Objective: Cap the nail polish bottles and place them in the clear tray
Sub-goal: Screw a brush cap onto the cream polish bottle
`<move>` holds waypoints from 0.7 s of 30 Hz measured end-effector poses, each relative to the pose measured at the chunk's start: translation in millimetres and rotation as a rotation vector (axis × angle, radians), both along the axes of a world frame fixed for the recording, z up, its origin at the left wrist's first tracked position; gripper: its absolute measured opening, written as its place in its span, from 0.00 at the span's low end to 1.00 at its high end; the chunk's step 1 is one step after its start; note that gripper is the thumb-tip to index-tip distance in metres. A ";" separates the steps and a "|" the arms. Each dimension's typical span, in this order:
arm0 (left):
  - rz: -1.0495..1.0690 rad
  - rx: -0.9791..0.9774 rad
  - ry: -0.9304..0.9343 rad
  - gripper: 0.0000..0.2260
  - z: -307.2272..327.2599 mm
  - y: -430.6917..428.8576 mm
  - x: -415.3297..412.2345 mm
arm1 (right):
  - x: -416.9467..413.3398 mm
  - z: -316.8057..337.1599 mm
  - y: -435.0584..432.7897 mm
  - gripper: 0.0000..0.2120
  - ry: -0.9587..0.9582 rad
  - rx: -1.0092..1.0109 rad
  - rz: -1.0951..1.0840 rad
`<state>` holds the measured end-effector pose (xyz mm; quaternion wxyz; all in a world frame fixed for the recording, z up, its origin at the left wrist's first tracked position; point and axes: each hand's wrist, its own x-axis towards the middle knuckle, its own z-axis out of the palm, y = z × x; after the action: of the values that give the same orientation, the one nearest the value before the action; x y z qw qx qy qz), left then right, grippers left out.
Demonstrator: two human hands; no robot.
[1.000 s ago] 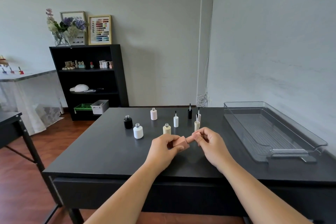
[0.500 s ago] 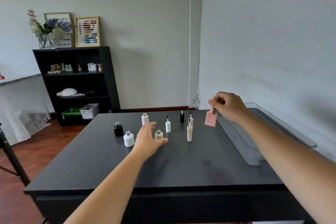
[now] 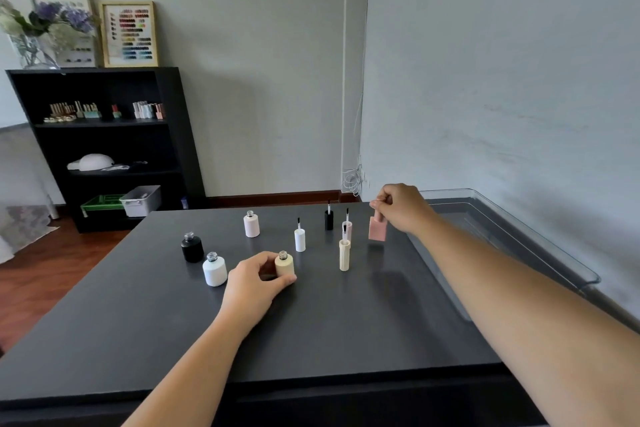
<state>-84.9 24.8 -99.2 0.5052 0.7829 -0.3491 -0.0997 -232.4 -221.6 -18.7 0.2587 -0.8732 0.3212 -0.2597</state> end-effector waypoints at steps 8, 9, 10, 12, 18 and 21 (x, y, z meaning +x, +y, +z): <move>-0.039 -0.032 0.020 0.12 -3.3 1.6 -0.6 | -1.3 -12.0 -6.9 0.06 0.021 -0.013 -0.054; -0.040 -0.031 0.020 0.12 -3.0 1.4 -0.1 | -2.0 -11.4 -6.5 0.06 0.023 -0.012 -0.057; -0.039 -0.030 0.020 0.13 -2.4 1.0 0.8 | -2.5 -9.8 -4.7 0.05 0.024 -0.007 -0.062; -0.039 -0.031 0.018 0.13 -1.0 0.3 2.9 | -3.7 -5.0 1.2 0.06 -0.001 -0.017 -0.091; -0.033 -0.050 0.008 0.14 1.3 1.6 -2.2 | -15.8 -8.4 44.5 0.07 -0.252 -0.045 -0.067; -0.039 -0.043 0.007 0.13 1.6 1.8 -4.5 | -20.7 -30.9 66.6 0.08 -0.221 0.048 0.043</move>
<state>-89.4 26.5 -97.6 0.5209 0.7646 -0.3648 -0.1047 -253.1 -155.0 -49.6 0.3190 -0.8395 0.2780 -0.3410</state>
